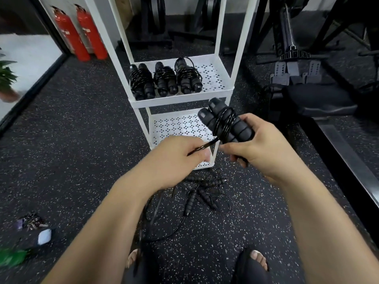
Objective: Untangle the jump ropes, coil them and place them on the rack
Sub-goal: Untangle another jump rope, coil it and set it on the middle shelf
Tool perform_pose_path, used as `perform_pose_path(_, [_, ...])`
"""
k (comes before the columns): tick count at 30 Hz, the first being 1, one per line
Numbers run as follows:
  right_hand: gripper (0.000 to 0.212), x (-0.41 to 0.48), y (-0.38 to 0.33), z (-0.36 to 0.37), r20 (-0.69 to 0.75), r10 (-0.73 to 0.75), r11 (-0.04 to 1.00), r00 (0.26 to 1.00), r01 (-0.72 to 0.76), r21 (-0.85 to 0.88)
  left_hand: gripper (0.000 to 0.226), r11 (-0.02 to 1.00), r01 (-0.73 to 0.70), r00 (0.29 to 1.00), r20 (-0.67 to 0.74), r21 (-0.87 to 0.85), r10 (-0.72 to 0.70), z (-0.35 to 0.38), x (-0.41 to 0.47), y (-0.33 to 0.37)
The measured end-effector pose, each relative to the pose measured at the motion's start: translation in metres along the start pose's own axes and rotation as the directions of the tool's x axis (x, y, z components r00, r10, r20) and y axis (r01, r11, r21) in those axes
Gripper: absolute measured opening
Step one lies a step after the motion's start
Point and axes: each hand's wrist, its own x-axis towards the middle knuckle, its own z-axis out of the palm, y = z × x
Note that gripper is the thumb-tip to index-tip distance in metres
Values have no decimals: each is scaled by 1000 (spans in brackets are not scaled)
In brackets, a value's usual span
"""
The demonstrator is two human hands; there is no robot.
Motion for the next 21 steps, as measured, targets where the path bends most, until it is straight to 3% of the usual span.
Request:
perform_pose_path(4, [41, -3, -1, -3, 174, 128, 976, 976, -93, -199, 22, 999, -32, 991, -130, 32, 36, -15, -5, 2])
perform_pose_path(11, [41, -13, -12, 3, 451, 325, 884, 831, -97, -458, 20, 997, -62, 992, -109, -47, 56, -12, -9, 6])
perform_pose_path(16, [37, -21, -20, -6, 646, 331, 924, 687, -98, -369, 28, 989, -86, 994, -71, -123, 78, -18, -10, 5])
perform_pose_path(21, [43, -27, -24, -10, 790, 213, 976, 575, -157, -149, 35, 913, -139, 990, -73, -383, 120, -29, -8, -11])
